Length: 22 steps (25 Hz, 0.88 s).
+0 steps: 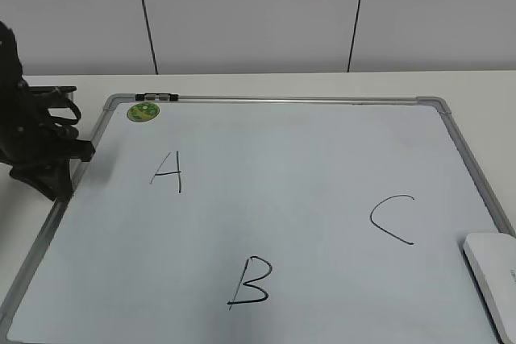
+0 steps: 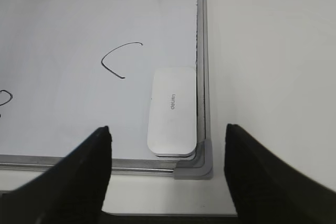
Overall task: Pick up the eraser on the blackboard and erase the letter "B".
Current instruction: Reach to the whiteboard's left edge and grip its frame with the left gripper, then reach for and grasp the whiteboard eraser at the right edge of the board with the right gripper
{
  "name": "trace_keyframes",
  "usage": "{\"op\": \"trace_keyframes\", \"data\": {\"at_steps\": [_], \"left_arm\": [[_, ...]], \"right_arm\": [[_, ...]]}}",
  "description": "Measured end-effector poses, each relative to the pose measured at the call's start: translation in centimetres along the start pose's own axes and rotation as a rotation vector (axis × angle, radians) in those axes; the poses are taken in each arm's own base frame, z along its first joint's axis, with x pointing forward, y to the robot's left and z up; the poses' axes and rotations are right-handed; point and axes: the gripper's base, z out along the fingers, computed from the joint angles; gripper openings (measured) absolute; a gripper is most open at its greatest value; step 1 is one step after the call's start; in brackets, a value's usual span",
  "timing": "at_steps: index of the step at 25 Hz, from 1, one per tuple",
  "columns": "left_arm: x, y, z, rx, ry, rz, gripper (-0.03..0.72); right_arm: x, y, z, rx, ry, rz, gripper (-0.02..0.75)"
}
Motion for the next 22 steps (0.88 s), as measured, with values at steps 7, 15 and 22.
{"op": "trace_keyframes", "data": {"at_steps": [7, 15, 22], "left_arm": [[0.01, -0.08, -0.03, 0.009, 0.003, -0.008, 0.029], [0.01, -0.1, -0.03, 0.01, 0.004, -0.01, 0.029], [0.01, -0.1, -0.03, 0.01, 0.004, -0.012, 0.029]], "right_arm": [[0.0, 0.0, 0.0, 0.0, 0.0, 0.0, 0.501], [0.0, 0.0, 0.0, 0.0, 0.0, 0.0, 0.501], [-0.81, 0.04, -0.37, 0.0, -0.001, 0.0, 0.501]]}}
